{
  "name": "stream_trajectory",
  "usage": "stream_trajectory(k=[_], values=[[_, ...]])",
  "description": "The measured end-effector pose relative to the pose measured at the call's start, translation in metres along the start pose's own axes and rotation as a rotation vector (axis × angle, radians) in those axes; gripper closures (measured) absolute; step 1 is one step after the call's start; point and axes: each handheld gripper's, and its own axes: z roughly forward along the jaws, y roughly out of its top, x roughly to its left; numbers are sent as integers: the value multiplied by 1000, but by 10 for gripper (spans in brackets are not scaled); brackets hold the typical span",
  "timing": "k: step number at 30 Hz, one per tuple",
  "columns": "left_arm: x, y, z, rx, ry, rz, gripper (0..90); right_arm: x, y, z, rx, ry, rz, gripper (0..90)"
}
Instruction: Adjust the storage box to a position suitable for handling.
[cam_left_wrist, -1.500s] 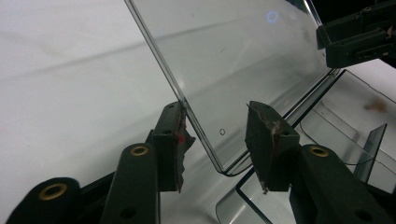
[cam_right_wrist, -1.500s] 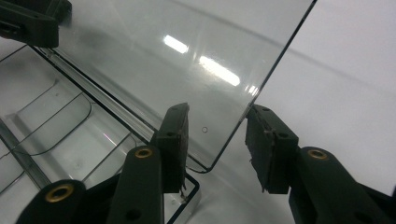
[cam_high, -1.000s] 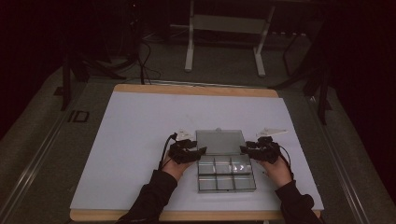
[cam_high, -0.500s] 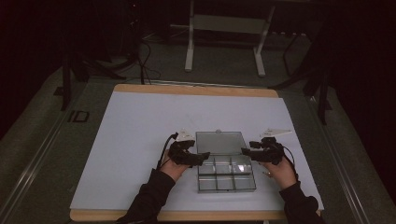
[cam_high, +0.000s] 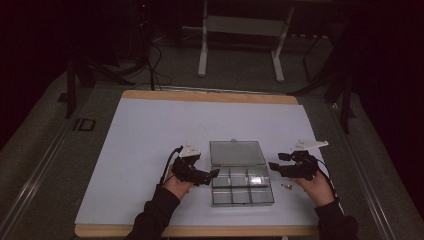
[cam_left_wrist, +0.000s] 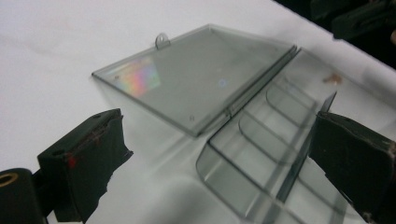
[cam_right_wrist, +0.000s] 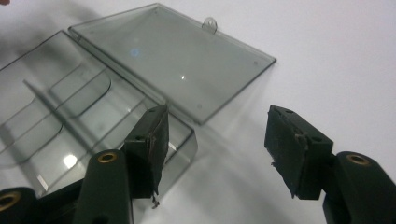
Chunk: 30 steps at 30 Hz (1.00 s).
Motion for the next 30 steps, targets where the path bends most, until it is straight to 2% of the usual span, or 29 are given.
stream_trajectory(k=[4,7,13,18,20,24,27,30], values=[[-1,-9,-6,-7,5,27,44,-5,-7,-4,21,18,6,386],[-2,-15,-12,-7,3,41,44,-6,-11,-8,32,12,-13,385],[-6,-29,-20,6,5,42,44,-7,-15,-15,74,19,-49,391],[-5,-36,-27,-5,0,27,44,-7,-17,-22,94,23,-63,411],[-4,-40,-30,-2,11,28,44,-8,-19,-25,104,27,-69,417],[-4,-47,-35,4,3,21,44,-11,-22,-32,128,26,-80,438],[1,-48,-40,-3,-4,2,43,-12,-25,-35,161,12,-104,453],[3,-50,-46,-17,6,-4,44,-12,-28,-37,204,20,-130,467]])
